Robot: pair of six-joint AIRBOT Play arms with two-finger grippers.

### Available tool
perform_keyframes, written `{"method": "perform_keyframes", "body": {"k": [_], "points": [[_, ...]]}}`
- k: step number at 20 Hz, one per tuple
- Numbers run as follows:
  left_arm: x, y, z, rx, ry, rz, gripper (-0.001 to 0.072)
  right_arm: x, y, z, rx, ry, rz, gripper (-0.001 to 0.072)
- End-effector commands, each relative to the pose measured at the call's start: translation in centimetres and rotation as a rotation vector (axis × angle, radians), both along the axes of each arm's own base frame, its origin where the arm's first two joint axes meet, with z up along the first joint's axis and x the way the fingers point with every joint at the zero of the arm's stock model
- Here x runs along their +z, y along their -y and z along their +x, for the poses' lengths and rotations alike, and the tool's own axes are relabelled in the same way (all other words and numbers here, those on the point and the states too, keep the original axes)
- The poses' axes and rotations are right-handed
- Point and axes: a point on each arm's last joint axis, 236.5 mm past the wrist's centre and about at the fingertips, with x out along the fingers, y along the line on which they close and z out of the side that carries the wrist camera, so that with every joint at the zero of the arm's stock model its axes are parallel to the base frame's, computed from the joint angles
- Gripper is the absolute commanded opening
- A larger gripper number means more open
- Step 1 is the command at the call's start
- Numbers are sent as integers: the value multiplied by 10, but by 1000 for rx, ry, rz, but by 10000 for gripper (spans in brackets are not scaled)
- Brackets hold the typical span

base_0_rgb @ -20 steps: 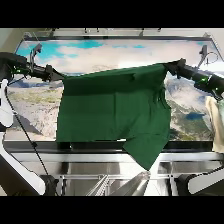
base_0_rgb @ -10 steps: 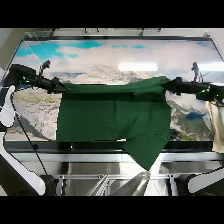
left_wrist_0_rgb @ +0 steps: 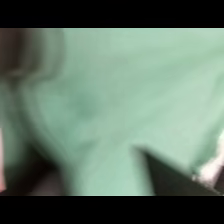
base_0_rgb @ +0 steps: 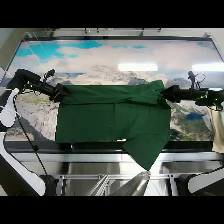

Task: Fold the shirts.

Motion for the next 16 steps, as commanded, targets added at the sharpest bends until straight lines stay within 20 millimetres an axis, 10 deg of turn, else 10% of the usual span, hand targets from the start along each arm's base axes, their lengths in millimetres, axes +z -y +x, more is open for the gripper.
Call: {"method": "perform_keyframes", "body": {"k": [1, 8, 16], "points": [[3, -11, -13, 13, -88, 13, 700, -3, 24, -16, -32, -107, -48, 382], [56, -41, -64, 98, -210, -37, 701, 40, 88, -97, -91, -235, -330, 381], [91, -47, -100, 143, -84, -14, 700, -24, -3, -247, -172, -562, -205, 385]]}}
